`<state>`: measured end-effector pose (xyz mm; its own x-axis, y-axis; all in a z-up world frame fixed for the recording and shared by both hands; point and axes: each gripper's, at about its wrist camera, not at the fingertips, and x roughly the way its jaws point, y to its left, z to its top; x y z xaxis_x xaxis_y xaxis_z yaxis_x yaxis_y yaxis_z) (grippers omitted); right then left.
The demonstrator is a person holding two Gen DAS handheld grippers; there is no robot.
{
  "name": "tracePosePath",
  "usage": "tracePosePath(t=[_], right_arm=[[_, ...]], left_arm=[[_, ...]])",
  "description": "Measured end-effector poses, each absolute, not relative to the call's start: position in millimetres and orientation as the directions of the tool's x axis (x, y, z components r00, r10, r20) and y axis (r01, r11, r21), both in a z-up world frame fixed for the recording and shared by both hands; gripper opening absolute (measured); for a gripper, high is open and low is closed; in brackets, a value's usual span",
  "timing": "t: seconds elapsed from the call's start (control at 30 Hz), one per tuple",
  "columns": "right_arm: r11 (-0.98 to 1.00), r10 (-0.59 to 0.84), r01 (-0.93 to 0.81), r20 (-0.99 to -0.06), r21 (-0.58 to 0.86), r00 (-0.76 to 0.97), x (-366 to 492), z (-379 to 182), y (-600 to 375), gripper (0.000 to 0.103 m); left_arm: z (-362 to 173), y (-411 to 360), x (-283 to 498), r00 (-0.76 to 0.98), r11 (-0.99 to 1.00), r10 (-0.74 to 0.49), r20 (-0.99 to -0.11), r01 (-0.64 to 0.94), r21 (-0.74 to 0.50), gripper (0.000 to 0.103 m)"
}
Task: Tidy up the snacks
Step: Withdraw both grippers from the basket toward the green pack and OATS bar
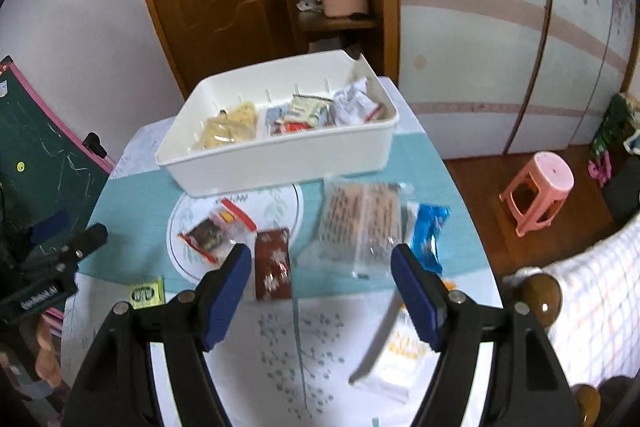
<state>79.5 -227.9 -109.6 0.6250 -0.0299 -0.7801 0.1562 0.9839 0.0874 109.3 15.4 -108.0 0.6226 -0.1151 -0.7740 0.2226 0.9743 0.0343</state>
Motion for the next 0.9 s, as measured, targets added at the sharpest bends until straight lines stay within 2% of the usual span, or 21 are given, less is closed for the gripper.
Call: tracePosePath(t=[0.17,0.9], right_arm=[[0.986,-0.067,0.163,-0.802,0.039,0.594,67.1,-122.8,-229.3,0.073],[0.953,-0.071,0.292,-0.871,0.085,0.485,42.7,-175.9,-275.5,0.073]], left_arm=[[-128.3,18.1,95.9,0.586,0.975,-0.108,-0.803,0.221,0.03,0.086],[-193.7,60.0,83.4,0.431,0.991,-0.124,-0.894,0.102,-0.089,0.086]])
